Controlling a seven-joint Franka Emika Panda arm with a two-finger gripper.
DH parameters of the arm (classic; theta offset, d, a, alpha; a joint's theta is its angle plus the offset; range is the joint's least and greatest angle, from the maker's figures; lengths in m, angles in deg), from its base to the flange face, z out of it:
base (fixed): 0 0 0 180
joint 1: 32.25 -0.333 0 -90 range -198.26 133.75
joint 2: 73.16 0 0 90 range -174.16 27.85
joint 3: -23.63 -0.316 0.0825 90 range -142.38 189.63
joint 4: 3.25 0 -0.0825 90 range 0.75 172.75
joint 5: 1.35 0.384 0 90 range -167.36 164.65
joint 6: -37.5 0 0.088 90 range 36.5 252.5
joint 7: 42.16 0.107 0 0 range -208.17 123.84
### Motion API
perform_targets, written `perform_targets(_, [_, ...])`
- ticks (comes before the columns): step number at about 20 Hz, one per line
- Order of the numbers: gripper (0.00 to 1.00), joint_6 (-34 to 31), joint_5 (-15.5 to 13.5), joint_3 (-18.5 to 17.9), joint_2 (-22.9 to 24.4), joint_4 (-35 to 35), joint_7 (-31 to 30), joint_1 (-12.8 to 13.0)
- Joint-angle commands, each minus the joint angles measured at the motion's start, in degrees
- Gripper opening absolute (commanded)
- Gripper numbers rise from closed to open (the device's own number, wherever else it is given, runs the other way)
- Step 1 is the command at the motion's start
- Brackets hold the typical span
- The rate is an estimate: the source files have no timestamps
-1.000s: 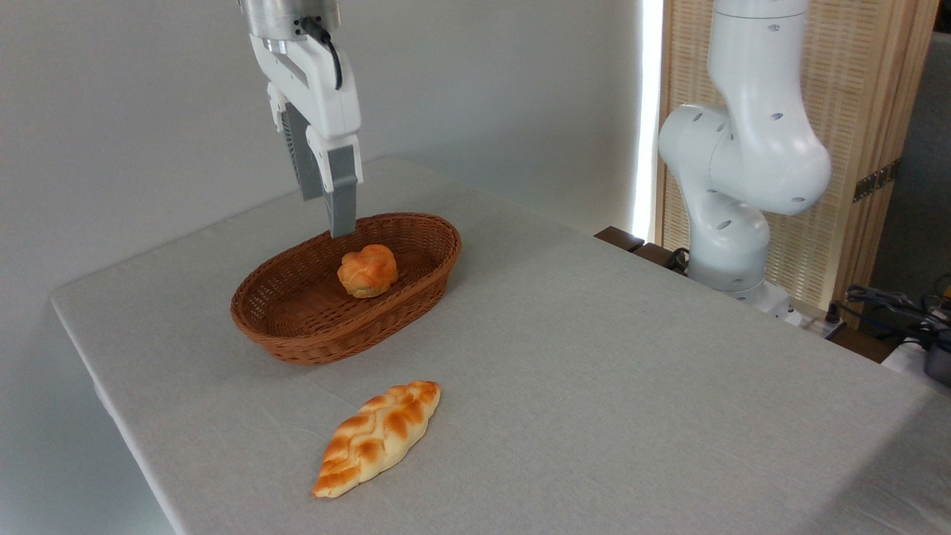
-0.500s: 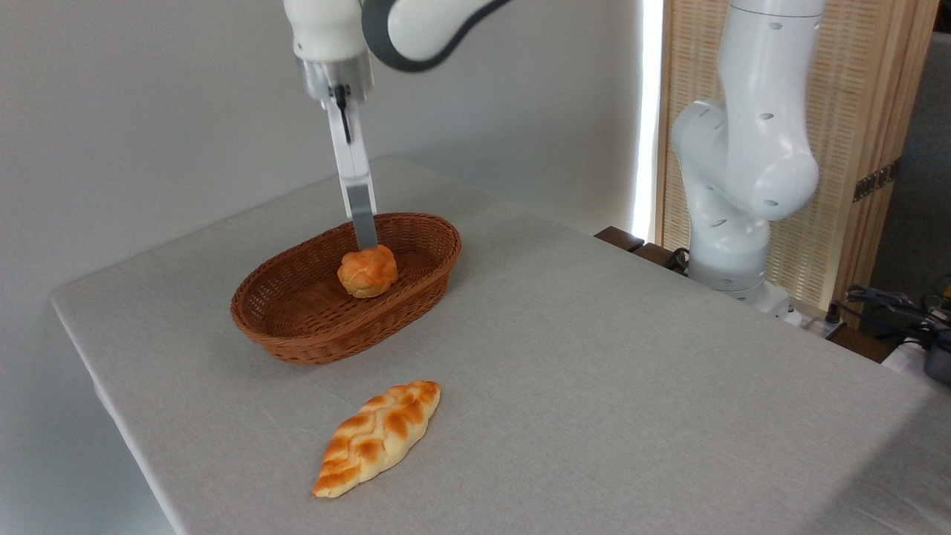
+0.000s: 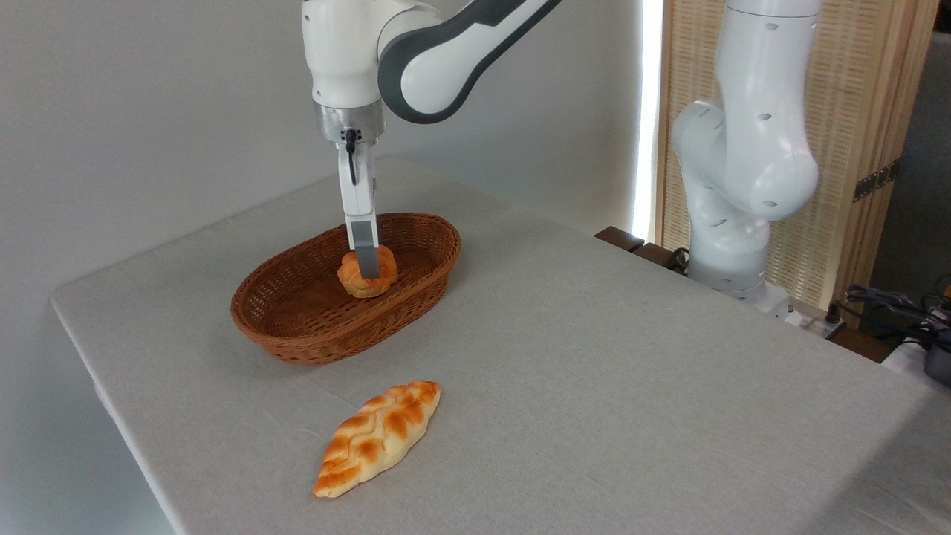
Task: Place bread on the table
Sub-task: 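Lower the gripper down onto the round bun in the wicker basket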
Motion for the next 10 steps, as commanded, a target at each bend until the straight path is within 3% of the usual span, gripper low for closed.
perform_targets(1, [1.0, 1.42, -0.08, -0.33, 0.27, 0.55, 0.4, 0.22])
perform_targets(6, [0.96, 1.6, 0.01, -0.33, -1.13, 1.08, 0.48, 0.22])
perform_targets(7, [0.86, 1.6, -0.08, -0.24, -1.22, 1.08, 0.48, 0.22])
perform_targets(9, [0.5, 1.69, -0.08, -0.24, -1.31, 1.08, 0.48, 0.22])
perform_targets(10, [0.41, 1.69, -0.08, -0.24, -1.31, 1.08, 0.48, 0.13])
